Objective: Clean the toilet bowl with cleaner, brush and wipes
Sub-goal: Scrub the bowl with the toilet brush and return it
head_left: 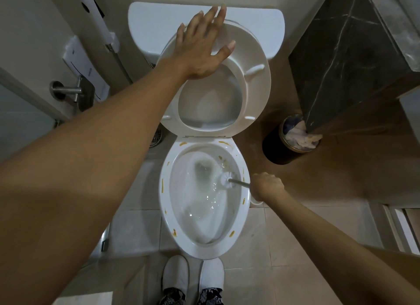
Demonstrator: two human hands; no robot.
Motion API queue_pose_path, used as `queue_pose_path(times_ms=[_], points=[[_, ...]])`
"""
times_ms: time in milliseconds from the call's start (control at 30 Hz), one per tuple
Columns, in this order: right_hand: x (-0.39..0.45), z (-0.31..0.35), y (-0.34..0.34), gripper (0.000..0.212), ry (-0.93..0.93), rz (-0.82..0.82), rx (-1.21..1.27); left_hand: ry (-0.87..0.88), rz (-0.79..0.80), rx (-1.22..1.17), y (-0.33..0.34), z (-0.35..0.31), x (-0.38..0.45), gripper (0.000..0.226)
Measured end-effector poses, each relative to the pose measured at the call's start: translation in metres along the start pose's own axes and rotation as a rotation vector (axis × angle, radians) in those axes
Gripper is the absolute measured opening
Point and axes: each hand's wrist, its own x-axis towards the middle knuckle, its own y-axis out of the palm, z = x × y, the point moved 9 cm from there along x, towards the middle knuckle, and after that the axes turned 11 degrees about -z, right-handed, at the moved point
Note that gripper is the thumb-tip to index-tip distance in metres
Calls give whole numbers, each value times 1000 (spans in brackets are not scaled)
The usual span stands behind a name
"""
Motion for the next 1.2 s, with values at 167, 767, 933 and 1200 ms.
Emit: queue_pose_path(times_ms=[167, 767, 933, 1200], points=[[12, 1, -7, 35, 5, -78, 40, 0, 3, -12, 0, 0, 0, 71], [28, -4, 24, 33, 13, -105, 141, -6, 0, -15, 2, 1, 1, 71], [34, 33, 5, 37, -118, -171, 123, -10, 2, -16, 3, 1, 2, 71], [24, 9, 33, 34, 37, -128, 300, -22, 4, -34, 0, 0, 0, 71]])
